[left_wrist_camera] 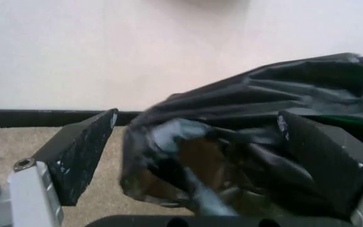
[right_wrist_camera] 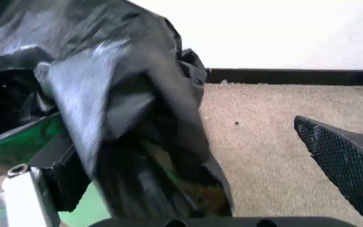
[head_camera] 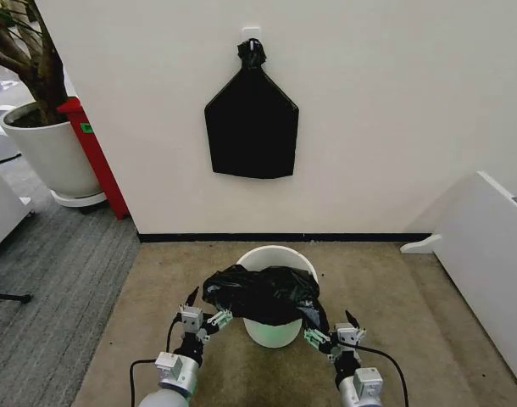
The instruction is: Place the garbage bag over the trash bin.
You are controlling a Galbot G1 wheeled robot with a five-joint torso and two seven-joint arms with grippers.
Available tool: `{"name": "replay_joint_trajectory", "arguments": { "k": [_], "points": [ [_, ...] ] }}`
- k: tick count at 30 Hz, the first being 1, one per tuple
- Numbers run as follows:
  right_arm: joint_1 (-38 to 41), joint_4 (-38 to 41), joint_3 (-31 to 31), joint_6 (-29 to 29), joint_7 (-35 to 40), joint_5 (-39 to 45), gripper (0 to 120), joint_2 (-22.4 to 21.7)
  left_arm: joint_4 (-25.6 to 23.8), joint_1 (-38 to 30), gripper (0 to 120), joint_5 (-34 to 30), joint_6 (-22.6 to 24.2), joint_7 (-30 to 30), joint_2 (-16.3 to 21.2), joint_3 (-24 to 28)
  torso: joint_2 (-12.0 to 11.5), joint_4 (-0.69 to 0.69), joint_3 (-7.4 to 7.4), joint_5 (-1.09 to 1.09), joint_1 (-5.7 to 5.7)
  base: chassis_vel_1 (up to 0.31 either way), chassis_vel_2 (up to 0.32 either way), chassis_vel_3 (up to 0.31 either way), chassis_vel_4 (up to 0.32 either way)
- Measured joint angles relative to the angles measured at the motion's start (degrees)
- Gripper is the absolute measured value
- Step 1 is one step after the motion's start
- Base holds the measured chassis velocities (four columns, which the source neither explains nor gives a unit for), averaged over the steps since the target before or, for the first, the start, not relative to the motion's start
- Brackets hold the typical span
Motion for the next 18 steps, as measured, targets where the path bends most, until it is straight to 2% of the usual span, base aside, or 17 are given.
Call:
{"name": "replay_joint_trajectory", "arguments": {
  "k": [9,18],
  "points": [
    [-2.54,2.29,-0.25,0.36,-0.01,-1.44,100,-0.37,-1.46,1.88,100,0.92,0.01,-0.1,-0.53,0.01,0.0,0.0,0.0,0.0,0.0,0.0,0.0,0.0,0.0],
    [-5.39,6.71,-0.03,1.86,0.0,-2.92,100,-0.69,-5.53,4.95,100,2.19,-0.01,-0.28,-1.12,-0.08,0.0,0.0,0.0,0.0,0.0,0.0,0.0,0.0,0.0]
  ]
}}
